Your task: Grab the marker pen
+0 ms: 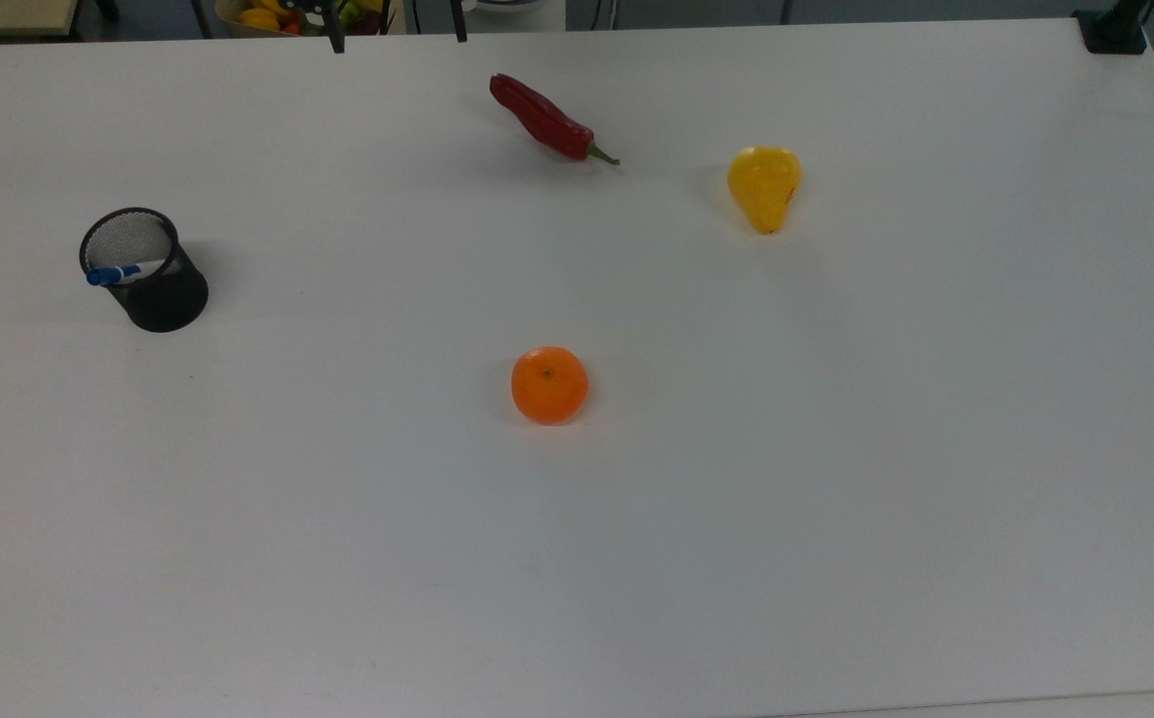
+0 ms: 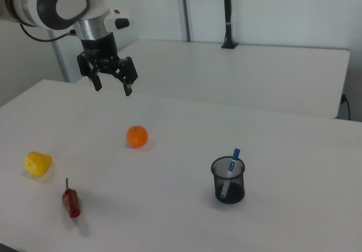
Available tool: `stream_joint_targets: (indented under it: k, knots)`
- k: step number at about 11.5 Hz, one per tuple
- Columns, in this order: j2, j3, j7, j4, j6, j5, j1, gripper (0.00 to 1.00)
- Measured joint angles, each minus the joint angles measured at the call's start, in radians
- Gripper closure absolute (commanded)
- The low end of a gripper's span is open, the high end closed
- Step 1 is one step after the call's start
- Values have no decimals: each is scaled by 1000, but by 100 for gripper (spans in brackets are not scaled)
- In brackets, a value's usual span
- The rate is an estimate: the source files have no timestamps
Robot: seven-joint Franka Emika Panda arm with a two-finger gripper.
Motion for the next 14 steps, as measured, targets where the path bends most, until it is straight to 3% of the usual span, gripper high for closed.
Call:
stream_joint_targets:
  k: [6, 11, 14]
  knots:
    - [-3, -46, 0, 6, 2, -1, -1, 0]
    - [5, -173, -4, 18, 153, -20, -6, 0]
    - [78, -241, -4, 15, 303, -54, -17, 0]
